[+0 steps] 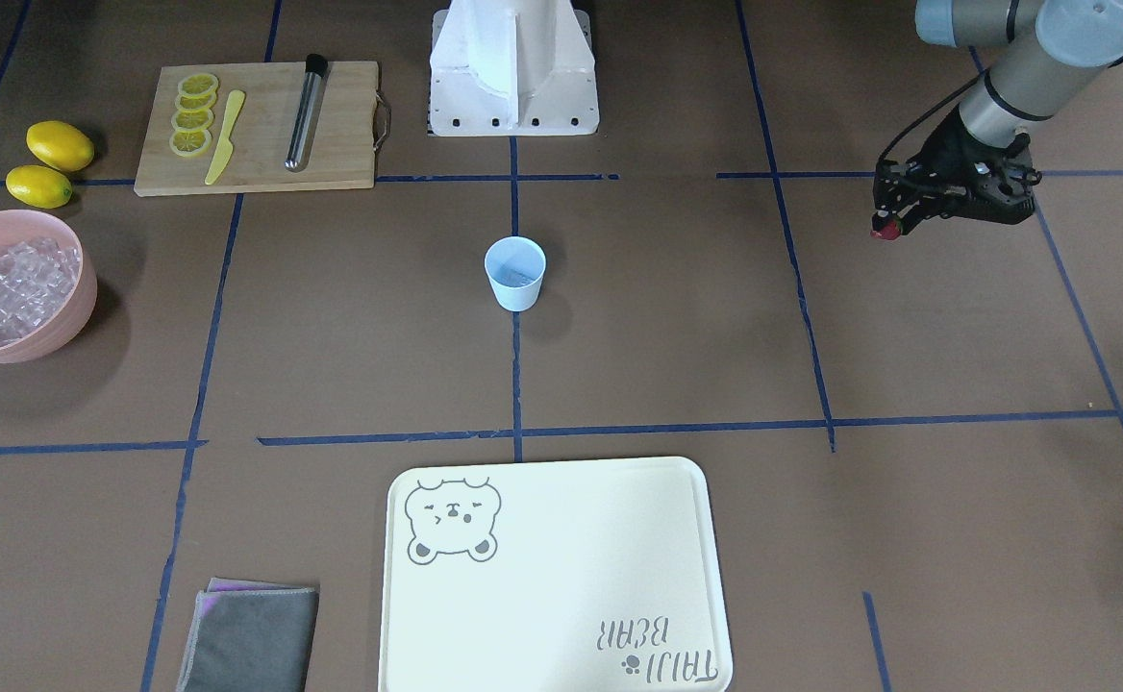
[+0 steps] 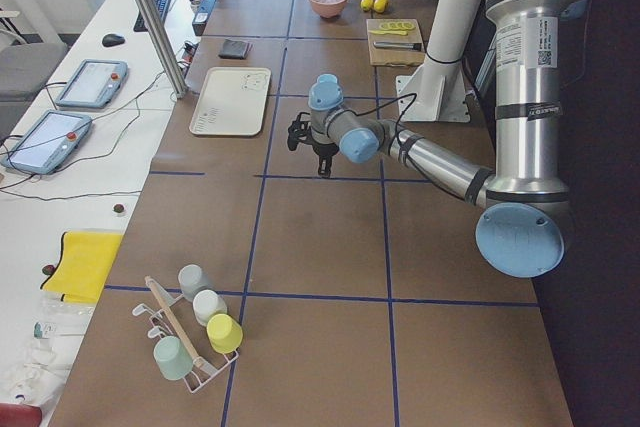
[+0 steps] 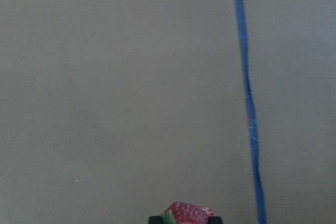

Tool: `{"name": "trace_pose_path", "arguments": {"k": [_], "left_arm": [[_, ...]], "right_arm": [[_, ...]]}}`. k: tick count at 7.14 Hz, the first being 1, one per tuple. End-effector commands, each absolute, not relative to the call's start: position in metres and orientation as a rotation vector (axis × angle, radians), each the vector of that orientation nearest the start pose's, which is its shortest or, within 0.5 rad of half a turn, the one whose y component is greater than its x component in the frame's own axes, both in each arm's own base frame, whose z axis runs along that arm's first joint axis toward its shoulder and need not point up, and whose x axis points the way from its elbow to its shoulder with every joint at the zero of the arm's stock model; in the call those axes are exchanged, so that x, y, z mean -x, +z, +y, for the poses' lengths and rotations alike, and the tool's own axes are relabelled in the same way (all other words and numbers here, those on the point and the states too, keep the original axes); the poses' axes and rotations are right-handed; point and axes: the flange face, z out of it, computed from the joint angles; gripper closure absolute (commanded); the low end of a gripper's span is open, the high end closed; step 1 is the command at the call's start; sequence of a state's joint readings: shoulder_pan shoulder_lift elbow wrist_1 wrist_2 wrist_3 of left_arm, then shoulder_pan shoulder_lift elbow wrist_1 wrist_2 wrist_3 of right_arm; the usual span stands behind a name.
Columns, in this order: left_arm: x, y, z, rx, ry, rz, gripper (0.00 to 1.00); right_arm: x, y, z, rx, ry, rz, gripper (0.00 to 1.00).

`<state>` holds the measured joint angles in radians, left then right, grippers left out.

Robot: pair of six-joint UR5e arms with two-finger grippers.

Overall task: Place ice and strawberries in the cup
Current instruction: 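Carry the strawberry with the left gripper over the light-blue cup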

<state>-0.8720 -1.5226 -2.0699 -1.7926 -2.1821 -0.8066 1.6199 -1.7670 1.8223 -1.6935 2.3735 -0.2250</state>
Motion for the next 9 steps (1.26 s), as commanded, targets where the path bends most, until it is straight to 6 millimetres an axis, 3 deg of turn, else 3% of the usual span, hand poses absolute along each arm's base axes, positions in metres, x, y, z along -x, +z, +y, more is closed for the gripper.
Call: {"name": "trace_pose_path", "arguments": {"k": [1,2,3,4,5,7,8,9], "left_arm": [[-0.259,0.335,-0.429,-0.102,0.042,0.829,0.99],[-0.296,0.281,-0.430,-0.081,0.017,0.839,0.99],[-0.343,0.234,-0.416,-0.065,-0.004,0.843,0.99],[-0.391,0.196,-0.391,-0.041,-0.043,0.841,0.99],[-0.430,0.159,-0.392,-0.044,-0.114,0.856,0.99],[-0.502,0.119,-0.401,-0.064,-0.175,0.820,0.98],[-0.531,0.101,-0.411,-0.048,-0.195,0.804,0.98],[-0.547,0.096,-0.418,-0.039,-0.202,0.790,0.96]], "right_arm": [[-0.081,0.633,-0.400,-0.047,-0.140,-0.804,0.00],[-0.081,0.633,-0.400,-0.047,-0.140,-0.804,0.00],[-0.081,0.633,-0.400,-0.047,-0.140,-0.804,0.00],[-0.081,0.633,-0.401,-0.047,-0.139,-0.804,0.00],[-0.082,0.633,-0.401,-0.047,-0.139,-0.802,0.00],[-0.082,0.634,-0.400,-0.046,-0.138,-0.802,0.00],[-0.081,0.633,-0.400,-0.046,-0.138,-0.804,0.00],[-0.082,0.633,-0.400,-0.047,-0.139,-0.802,0.00]]}}
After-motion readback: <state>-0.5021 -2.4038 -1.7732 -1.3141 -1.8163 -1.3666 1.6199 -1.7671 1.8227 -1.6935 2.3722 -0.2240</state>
